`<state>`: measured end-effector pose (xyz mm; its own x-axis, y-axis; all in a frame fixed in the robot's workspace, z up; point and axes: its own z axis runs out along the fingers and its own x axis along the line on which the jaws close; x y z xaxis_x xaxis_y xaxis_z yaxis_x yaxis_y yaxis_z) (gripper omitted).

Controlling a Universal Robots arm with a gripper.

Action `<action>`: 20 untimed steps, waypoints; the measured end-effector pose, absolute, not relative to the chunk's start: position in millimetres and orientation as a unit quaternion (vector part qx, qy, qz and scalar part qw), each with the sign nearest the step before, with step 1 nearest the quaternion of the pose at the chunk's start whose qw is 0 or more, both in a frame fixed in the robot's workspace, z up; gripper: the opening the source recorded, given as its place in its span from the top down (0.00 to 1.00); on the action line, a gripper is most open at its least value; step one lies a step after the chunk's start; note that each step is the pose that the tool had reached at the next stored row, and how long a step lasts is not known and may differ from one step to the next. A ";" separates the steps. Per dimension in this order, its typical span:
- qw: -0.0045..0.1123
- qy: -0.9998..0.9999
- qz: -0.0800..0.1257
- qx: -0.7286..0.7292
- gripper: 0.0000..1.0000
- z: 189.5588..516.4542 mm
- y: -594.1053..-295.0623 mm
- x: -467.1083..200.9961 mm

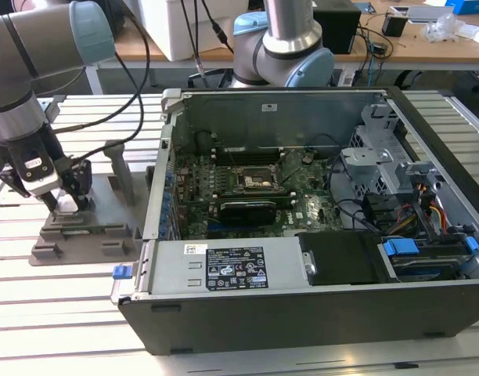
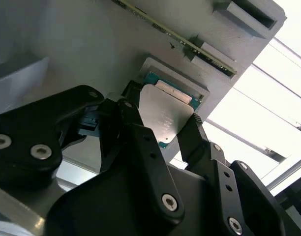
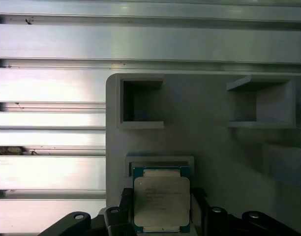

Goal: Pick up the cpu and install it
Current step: 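Pick up the cpu and move it towards the insertion slot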

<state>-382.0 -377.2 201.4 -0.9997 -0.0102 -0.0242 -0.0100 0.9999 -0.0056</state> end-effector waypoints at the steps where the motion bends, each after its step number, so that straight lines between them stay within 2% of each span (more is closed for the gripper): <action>1: 0.012 1.000 -0.003 -0.005 0.45 206.1 -377.3 -382.0; 20: 0.012 1.000 -0.003 -0.005 0.45 263.0 -377.2 -382.0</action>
<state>-382.0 -377.2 263.0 -0.9997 -0.0102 -0.0242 -0.0101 0.9999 -0.0057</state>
